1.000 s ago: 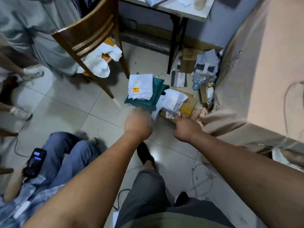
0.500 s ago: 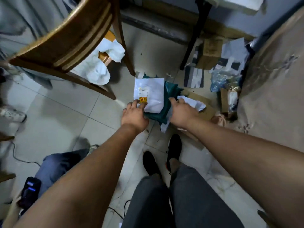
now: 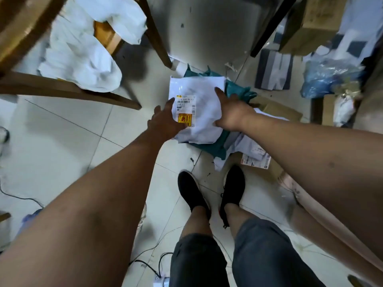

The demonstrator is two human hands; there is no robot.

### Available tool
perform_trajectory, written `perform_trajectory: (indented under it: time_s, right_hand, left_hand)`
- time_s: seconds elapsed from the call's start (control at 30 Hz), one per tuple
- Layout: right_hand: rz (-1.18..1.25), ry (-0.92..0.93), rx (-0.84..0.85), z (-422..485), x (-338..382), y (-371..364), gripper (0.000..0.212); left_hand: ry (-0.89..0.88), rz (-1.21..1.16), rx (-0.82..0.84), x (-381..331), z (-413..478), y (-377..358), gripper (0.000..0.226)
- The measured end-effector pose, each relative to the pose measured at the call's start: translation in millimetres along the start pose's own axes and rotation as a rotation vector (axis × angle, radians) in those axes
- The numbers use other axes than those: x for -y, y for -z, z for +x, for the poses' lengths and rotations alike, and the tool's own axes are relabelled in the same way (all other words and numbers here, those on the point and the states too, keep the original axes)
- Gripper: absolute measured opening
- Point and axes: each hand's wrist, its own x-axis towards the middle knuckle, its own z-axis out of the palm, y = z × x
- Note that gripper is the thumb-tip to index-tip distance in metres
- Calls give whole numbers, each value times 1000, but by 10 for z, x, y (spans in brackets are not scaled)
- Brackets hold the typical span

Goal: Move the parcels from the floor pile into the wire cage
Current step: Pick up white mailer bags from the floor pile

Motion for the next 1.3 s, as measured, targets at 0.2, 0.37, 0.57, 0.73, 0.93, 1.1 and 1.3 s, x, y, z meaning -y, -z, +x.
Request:
perform_trajectory:
  time_s: [0.2, 0.37, 0.57, 0.73, 0.93, 1.1, 1.3]
  right_hand:
    - [34, -12, 32, 538, -131, -440, 116]
    - [84, 8, -45, 617, -109, -675, 113]
    - [145, -59, -187, 411, -104, -720, 112]
    - [157, -78, -293, 37, 3, -542, 111]
    - [184, -84, -358, -639, 189, -148, 110]
    - [123, -72, -380, -1325, 314, 266, 112]
    - [149, -79, -370, -2325, 476, 730, 111]
  left_hand:
    - [-11, -68, 22, 64, 618, -419, 112]
    - [45, -132, -99, 104, 728, -619, 102]
    - [-67, 32, -283, -11, 495, -716, 103]
    - [-127, 140, -328, -170, 172, -540, 109]
    - [-146, 81, -340, -347, -459, -186, 101]
    - [-235, -77, -347, -458, -1089, 156, 102]
    - [-362, -18, -355, -656, -1936, 666, 103]
